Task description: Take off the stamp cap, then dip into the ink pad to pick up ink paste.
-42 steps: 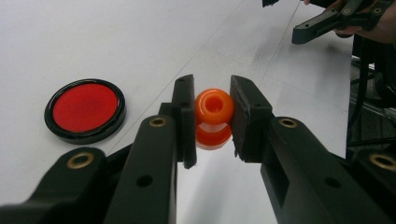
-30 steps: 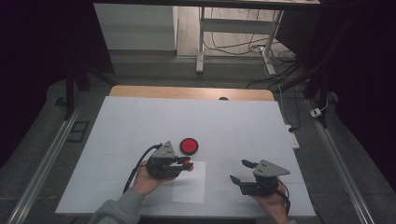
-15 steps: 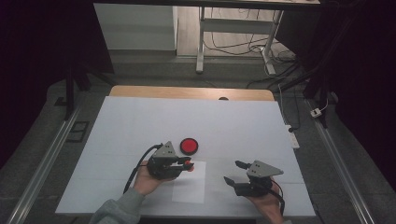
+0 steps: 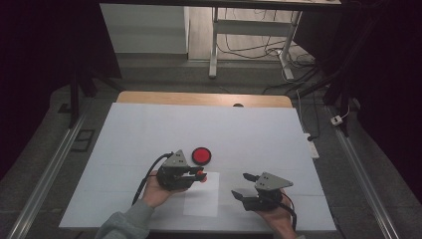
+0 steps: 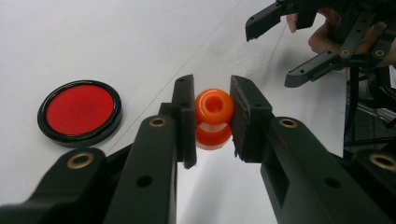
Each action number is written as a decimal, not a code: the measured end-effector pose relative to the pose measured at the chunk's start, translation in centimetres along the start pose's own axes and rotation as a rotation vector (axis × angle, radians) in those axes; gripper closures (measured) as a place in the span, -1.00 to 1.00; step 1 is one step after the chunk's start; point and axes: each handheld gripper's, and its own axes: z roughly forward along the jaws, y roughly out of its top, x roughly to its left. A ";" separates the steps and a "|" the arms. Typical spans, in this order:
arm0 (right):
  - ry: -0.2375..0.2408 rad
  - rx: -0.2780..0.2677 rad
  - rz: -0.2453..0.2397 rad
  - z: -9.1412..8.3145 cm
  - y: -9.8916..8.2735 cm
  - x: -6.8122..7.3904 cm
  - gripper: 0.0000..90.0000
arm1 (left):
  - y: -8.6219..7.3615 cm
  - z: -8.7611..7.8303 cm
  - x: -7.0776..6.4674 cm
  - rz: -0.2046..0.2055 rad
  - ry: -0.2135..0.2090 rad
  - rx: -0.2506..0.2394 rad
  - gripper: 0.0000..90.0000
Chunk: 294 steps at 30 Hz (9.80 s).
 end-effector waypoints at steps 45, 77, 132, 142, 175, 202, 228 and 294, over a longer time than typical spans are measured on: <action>0.086 -0.008 -0.044 4.1 2.1 3.4 -0.36 | 0.2 0.7 -0.7 0.015 -0.025 0.006 0.60; 0.086 -0.015 -0.064 5.6 2.9 4.6 -0.12 | 0.3 1.3 -1.1 0.020 -0.040 0.016 0.60; 0.024 0.004 -0.113 5.7 3.1 5.0 0.43 | 0.1 1.5 -1.2 0.019 -0.051 0.008 0.61; 0.026 -0.007 -0.109 5.7 3.0 5.0 0.43 | 0.1 1.5 -1.2 0.020 -0.049 0.008 0.61; 0.012 -0.012 -0.136 5.4 3.0 5.0 0.44 | 0.1 1.6 -1.5 0.046 -0.034 -0.009 0.61; -0.017 -0.052 -0.112 4.6 3.4 4.9 0.44 | 0.4 -0.2 -1.1 0.021 -0.046 -0.122 0.61; -0.080 -0.045 -0.038 2.7 2.1 2.4 0.44 | 0.3 -0.3 -0.6 0.015 -0.066 -0.121 0.61; -0.275 -0.055 0.095 -6.9 -2.2 -4.1 0.43 | 1.1 -1.7 2.4 -0.013 0.103 -0.124 0.61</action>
